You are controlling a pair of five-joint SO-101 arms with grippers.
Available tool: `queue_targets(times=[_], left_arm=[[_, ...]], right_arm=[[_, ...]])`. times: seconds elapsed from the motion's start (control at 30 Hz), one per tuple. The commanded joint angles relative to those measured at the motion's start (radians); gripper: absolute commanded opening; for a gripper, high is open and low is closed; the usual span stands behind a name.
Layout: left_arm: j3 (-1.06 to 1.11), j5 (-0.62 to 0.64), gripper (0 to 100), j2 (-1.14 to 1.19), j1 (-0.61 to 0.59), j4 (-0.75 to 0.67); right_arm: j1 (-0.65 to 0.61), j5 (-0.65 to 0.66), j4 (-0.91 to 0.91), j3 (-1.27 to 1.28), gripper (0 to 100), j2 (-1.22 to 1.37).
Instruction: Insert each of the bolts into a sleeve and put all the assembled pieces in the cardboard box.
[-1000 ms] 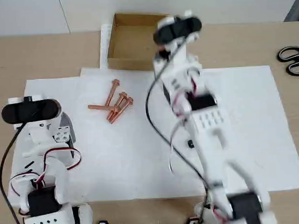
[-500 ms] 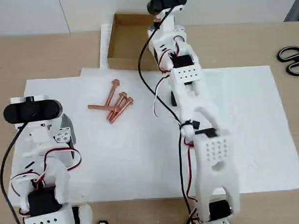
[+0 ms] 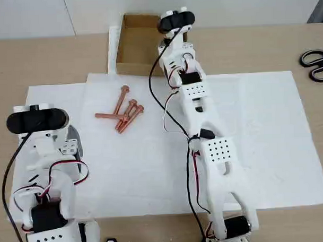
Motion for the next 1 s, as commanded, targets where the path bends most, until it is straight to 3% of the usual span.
queue_targets(times=[0.0, 0.17, 0.6, 0.87, 0.97], left_arm=[[-0.005, -0.005, 12, -0.009, 0.000, 0.003], [-0.005, -0.005, 12, -0.009, 0.000, 0.003], [-0.007, -0.005, 12, -0.009, 0.000, 0.003], [-0.012, -0.005, 12, -0.009, 0.000, 0.003], [-0.013, -0.005, 12, -0.009, -0.002, 0.003]], right_arm=[[0.005, 0.014, 0.001, -0.084, 1.9, -0.001], [0.008, 0.014, 0.001, -0.084, 12.2, 0.021], [0.010, 0.014, 0.016, -0.178, 12.9, 0.008], [0.019, 0.014, 0.392, -0.497, 12.8, -0.090], [0.036, 0.014, 0.570, -0.494, 12.7, -0.203]])
